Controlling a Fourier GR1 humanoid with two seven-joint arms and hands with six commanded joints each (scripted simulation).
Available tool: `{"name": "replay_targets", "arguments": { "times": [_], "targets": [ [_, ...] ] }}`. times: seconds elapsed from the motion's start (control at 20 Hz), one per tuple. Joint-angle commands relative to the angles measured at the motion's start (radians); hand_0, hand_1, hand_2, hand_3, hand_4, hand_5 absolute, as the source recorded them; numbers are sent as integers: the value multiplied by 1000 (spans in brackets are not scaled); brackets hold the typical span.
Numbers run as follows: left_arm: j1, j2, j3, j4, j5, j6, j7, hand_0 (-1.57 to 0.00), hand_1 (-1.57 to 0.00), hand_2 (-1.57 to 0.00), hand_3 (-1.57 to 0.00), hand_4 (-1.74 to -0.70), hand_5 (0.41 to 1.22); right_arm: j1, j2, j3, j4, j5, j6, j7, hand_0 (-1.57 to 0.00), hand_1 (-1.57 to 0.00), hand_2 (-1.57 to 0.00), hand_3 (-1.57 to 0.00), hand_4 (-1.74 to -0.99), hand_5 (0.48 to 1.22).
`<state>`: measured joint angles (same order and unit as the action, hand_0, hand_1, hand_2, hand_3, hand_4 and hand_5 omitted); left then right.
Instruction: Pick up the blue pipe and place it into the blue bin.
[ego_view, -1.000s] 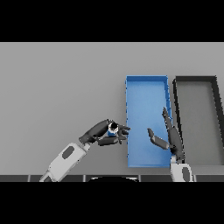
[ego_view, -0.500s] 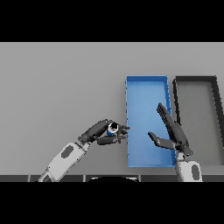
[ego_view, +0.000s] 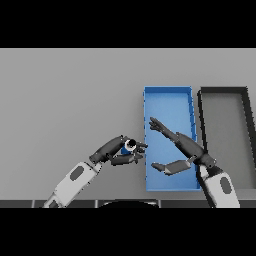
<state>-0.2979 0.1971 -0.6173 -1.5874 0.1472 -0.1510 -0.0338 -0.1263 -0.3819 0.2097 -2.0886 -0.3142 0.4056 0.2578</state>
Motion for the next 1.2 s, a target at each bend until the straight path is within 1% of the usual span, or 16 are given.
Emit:
{"name": "replay_targets", "arguments": {
  "times": [0.0, 0.05, 0.2, 0.3, 0.4, 0.55, 0.7, 0.75, 0.8, 0.85, 0.9, 0.95, 1.0, 1.05, 1.1, 1.15],
  "targets": [
    [-9, -6, 2, 4, 3, 1, -1, -1571, -1571, -1571, -1435, -1732, 1221, -34, -1, 19, 0, -11, 12, 19, 1, 1, 1, 1, -1297, 526],
    [-1, -6, -3, 4, 4, -3, -6, -1571, -1571, -1571, -1436, -1732, 1221, -67, 8, 42, 7, -13, 21, 32, 1, 1, 1, 1, -1300, 529],
    [-12, -13, 1, 12, 18, -10, -2, -1571, -1571, -1571, -1437, -1732, 1221, -142, 25, 87, 43, 7, 62, 39, 1, 1, 1, 1, -1294, 532],
    [-14, -9, 4, 19, 16, -17, -31, -1571, -1571, -1571, -1452, -1729, 1221, -194, 38, 109, 63, -1, 75, 61, 1, 1, 1, 1, -1270, 530],
    [-29, -16, 9, 28, 26, -24, -34, -1571, -1571, -1571, -1484, -1731, 1221, -259, 78, 137, 105, -8, 79, 96, 1, 1, 1, 1, -1251, 535],
    [-17, -9, 5, 22, 40, -39, -31, -1571, -1571, -1571, -1511, -1730, 1221, -318, 119, 158, 168, 7, 80, 131, 1, 1, 1, 1, -1226, 520],
    [-24, 7, 19, 32, 55, -49, -20, -1571, -1571, -1571, -1509, -1731, 1221, -329, 145, 176, 194, 17, 94, 118, 1, 1, -9, 1, -1223, 512],
    [-26, 3, 14, 26, 61, -56, -15, -1571, -1571, -1571, -1501, -1727, 1221, -364, 154, 166, 217, 9, 89, 132, 1, -1, -23, 1, -1225, 511],
    [-22, 3, 11, 36, 58, -60, -18, -1571, -1571, -1571, -1450, -1723, 1221, -371, 165, 180, 230, 12, 100, 133, 1, -13, -42, 1, -1231, 512],
    [-15, 5, 15, 30, 74, -72, -27, -1571, -1571, -1571, -1474, -1720, 1221, -392, 164, 170, 249, -2, 109, 143, -14, -36, -68, -11, -1241, 516],
    [-24, 2, 14, 25, 80, -77, -24, -1571, -1567, -1571, -1395, -1717, 1221, -403, 185, 186, 263, 2, 111, 150, -54, -83, -115, -43, -1268, 519],
    [-30, 11, 12, 26, 50, -74, -56, -1496, -1393, -1367, -1150, -1630, 1221, -417, 189, 188, 277, 2, 124, 146, -138, -166, -193, -106, -1308, 523],
    [-51, 20, 0, 27, 5, -50, -9, -1236, -1120, -1093, -920, -1613, 1221, -427, 190, 190, 285, 5, 134, 151, -278, -313, -329, -228, -1352, 528],
    [-61, 34, -12, 34, -36, -43, 12, -993, -895, -875, -736, -1587, 1221, -429, 196, 198, 294, 5, 145, 155, -478, -500, -500, -375, -1390, 538],
    [-48, 38, -15, 17, -52, -31, -9, -879, -828, -796, -667, -1611, 1221, -431, 202, 206, 298, 6, 154, 151, -697, -714, -714, -562, -1453, 551],
    [-57, 29, -10, 23, -49, -30, -22, -895, -867, -845, -656, -1637, 1221, -439, 204, 204, 299, -16, 155, 169, -872, -886, -886, -701, -1503, 573]
  ]
}}
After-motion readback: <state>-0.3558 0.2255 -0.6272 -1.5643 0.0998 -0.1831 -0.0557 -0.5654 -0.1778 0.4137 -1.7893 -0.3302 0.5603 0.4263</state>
